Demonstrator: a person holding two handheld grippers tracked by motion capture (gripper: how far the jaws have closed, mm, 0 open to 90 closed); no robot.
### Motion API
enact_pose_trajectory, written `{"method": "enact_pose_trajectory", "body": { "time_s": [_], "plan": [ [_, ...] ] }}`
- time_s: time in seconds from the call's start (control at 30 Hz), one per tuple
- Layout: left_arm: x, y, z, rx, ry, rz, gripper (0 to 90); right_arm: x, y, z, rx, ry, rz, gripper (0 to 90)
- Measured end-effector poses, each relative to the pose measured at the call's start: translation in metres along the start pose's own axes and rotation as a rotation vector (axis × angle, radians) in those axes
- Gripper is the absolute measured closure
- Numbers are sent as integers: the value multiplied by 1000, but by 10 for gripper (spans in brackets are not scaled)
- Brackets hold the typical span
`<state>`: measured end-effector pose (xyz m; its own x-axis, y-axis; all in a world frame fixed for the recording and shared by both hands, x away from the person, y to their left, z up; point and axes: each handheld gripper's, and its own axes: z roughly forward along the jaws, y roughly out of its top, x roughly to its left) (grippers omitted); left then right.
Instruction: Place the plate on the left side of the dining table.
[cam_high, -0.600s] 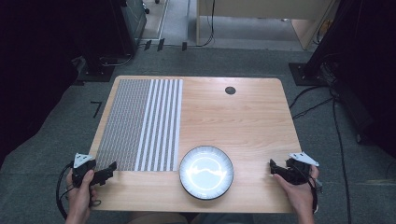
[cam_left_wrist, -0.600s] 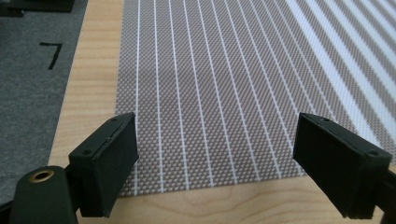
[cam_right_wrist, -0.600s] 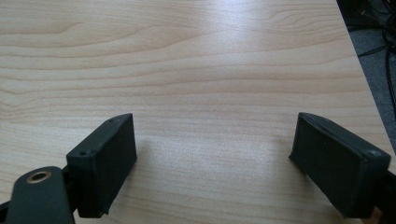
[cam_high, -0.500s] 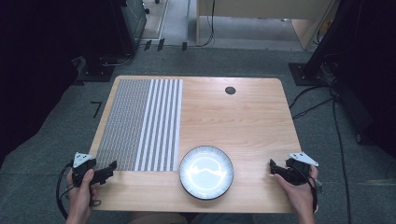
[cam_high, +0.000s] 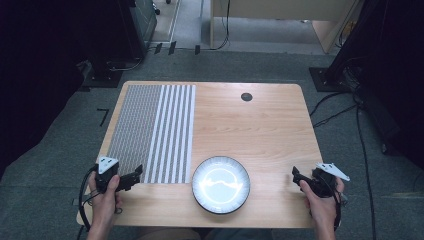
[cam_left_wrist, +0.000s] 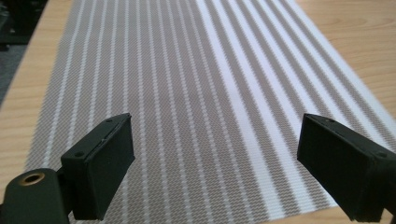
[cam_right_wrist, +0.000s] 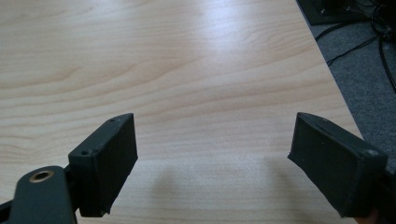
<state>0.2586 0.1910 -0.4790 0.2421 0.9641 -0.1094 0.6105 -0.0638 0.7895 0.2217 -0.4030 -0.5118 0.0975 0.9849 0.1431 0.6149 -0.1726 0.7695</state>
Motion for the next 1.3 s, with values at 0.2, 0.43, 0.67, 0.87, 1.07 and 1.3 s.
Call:
{"method": "enact_pose_trajectory", "body": {
  "time_s": [0.2,0.43,0.67,0.87,1.07,1.3],
  "plan": [
    [-10,8,4,-7,-18,0,107,7,5,-2,-5,13,2,146],
    [-27,25,11,-13,-63,-4,106,15,22,-7,-45,41,23,146],
    [-50,35,18,-27,-120,10,106,24,34,-7,-41,61,47,146],
    [-66,32,22,-8,-164,55,102,38,26,-11,-46,124,72,147],
    [-82,29,20,-11,-224,37,97,52,26,-21,-62,143,97,145],
    [-100,25,20,-14,-259,47,98,69,26,-27,-46,179,97,147]
  ]
}}
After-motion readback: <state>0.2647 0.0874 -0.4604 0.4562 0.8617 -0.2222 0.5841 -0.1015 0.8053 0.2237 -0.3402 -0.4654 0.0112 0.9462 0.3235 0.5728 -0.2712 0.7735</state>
